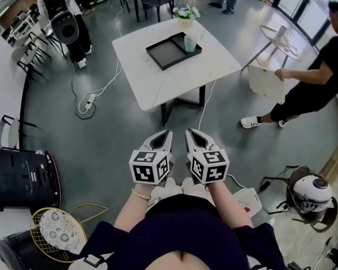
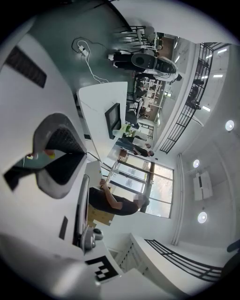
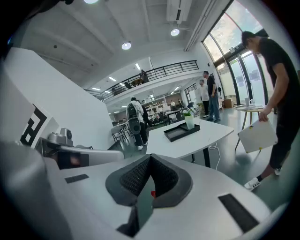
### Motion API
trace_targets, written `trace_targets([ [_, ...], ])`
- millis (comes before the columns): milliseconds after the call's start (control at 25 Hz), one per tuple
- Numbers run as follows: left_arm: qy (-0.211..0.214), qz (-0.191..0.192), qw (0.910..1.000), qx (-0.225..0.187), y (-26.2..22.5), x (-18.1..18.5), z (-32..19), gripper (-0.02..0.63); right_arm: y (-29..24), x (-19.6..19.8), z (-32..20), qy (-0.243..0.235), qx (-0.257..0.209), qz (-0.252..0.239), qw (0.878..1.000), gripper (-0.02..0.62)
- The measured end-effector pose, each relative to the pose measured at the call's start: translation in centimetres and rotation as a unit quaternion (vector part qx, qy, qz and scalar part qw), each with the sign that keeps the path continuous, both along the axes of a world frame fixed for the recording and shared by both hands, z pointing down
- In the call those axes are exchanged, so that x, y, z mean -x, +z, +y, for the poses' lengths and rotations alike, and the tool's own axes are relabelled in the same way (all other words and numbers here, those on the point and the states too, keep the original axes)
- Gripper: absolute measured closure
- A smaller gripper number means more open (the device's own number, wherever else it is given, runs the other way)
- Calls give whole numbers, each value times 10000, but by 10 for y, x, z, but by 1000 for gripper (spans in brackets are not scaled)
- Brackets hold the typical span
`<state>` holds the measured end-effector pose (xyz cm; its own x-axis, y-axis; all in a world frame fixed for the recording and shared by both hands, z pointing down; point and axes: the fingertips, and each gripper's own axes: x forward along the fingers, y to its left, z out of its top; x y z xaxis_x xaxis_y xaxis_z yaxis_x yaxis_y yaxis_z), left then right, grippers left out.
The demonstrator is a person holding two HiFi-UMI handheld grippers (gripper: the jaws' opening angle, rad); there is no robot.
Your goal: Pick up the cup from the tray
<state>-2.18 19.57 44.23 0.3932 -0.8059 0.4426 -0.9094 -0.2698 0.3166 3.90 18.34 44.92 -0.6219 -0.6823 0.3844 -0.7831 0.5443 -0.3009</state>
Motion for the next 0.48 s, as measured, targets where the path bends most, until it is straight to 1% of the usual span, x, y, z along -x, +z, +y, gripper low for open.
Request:
trace_targets([
  [480, 93, -61, 9999, -41, -5, 5, -11, 597, -4, 11, -7, -9, -23, -34, 10000, 588],
])
